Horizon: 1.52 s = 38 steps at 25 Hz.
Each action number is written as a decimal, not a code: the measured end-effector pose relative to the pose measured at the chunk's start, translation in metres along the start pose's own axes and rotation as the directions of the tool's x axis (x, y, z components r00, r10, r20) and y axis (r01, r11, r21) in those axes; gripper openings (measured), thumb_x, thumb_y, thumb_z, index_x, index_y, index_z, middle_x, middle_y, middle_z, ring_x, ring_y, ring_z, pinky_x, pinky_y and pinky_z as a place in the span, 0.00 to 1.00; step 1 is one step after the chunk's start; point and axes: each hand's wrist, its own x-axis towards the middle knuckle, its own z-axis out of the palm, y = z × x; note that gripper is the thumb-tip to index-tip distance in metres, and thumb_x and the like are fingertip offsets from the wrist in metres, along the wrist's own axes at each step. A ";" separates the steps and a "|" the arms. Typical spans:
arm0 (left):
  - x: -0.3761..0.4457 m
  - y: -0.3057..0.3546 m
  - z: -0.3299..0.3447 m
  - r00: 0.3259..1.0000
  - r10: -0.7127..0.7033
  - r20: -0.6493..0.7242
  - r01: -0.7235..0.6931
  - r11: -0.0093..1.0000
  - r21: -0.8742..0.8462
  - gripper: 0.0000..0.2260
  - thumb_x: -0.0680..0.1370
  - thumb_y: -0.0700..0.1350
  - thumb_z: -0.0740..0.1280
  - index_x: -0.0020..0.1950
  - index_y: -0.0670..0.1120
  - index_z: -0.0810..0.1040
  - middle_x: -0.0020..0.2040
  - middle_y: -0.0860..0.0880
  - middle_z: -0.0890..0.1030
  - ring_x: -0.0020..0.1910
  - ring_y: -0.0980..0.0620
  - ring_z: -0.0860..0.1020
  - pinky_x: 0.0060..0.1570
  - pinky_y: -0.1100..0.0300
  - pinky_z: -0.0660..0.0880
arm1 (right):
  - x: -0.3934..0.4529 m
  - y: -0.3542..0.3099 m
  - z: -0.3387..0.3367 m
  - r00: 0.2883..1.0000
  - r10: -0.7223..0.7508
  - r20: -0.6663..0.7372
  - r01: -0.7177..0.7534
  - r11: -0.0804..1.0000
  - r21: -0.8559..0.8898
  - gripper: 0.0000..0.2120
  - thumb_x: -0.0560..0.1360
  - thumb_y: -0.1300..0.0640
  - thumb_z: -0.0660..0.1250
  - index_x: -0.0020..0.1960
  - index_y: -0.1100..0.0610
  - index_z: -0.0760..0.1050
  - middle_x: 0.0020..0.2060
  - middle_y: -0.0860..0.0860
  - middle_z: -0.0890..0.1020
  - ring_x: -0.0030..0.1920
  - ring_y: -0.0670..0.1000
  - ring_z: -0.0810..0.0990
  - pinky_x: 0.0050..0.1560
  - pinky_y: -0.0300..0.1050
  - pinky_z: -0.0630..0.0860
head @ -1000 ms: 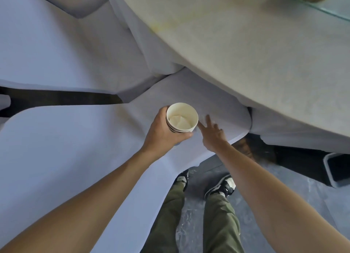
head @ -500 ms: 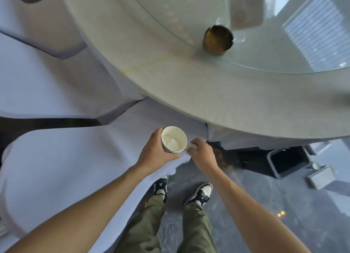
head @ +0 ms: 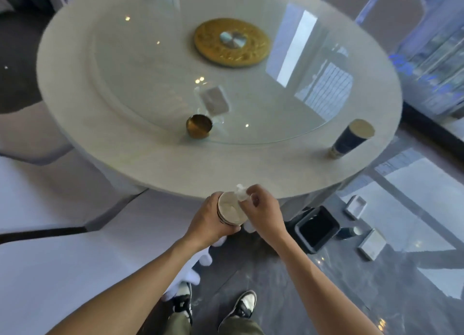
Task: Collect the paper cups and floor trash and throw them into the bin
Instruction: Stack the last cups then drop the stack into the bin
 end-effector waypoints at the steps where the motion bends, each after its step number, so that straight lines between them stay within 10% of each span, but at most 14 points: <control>1: 0.001 0.018 0.013 0.999 0.034 0.005 -0.034 0.999 0.011 0.30 0.60 0.51 0.81 0.60 0.57 0.77 0.53 0.56 0.84 0.51 0.52 0.83 0.47 0.52 0.82 | -0.003 0.006 -0.020 1.000 -0.001 0.023 0.003 0.998 -0.067 0.08 0.76 0.49 0.70 0.52 0.50 0.80 0.41 0.45 0.78 0.39 0.47 0.79 0.40 0.44 0.76; 14: 0.035 0.141 0.145 0.974 0.225 0.005 -0.224 0.970 0.098 0.34 0.58 0.58 0.81 0.61 0.65 0.72 0.57 0.61 0.77 0.54 0.63 0.79 0.43 0.73 0.74 | 0.005 0.063 -0.193 0.970 -0.076 0.231 0.149 0.938 -0.313 0.14 0.80 0.52 0.65 0.52 0.58 0.86 0.53 0.53 0.78 0.49 0.54 0.81 0.53 0.50 0.78; 23: 0.146 0.198 0.170 0.970 0.241 -0.040 -0.241 0.971 0.016 0.40 0.59 0.62 0.81 0.67 0.54 0.73 0.61 0.54 0.77 0.59 0.53 0.78 0.57 0.55 0.78 | 0.126 0.113 -0.284 0.948 0.041 -0.316 -0.055 0.998 -0.035 0.23 0.76 0.50 0.73 0.68 0.55 0.74 0.61 0.54 0.75 0.58 0.54 0.76 0.60 0.48 0.75; 29: 0.243 0.232 0.175 0.973 0.229 -0.040 -0.232 0.969 -0.087 0.42 0.57 0.63 0.81 0.67 0.53 0.73 0.60 0.51 0.79 0.59 0.49 0.80 0.58 0.48 0.81 | 0.230 0.160 -0.314 0.914 0.284 -0.289 -0.326 0.939 -0.109 0.56 0.66 0.44 0.79 0.82 0.57 0.48 0.75 0.57 0.64 0.73 0.59 0.66 0.71 0.56 0.69; 38: 0.327 0.280 0.174 0.972 0.234 0.008 -0.230 0.960 -0.159 0.36 0.58 0.63 0.82 0.61 0.58 0.73 0.59 0.53 0.81 0.58 0.52 0.81 0.52 0.59 0.79 | 0.276 0.196 -0.308 0.921 0.283 -0.269 -0.273 0.959 0.074 0.45 0.66 0.47 0.80 0.74 0.51 0.58 0.66 0.50 0.70 0.59 0.51 0.73 0.55 0.45 0.72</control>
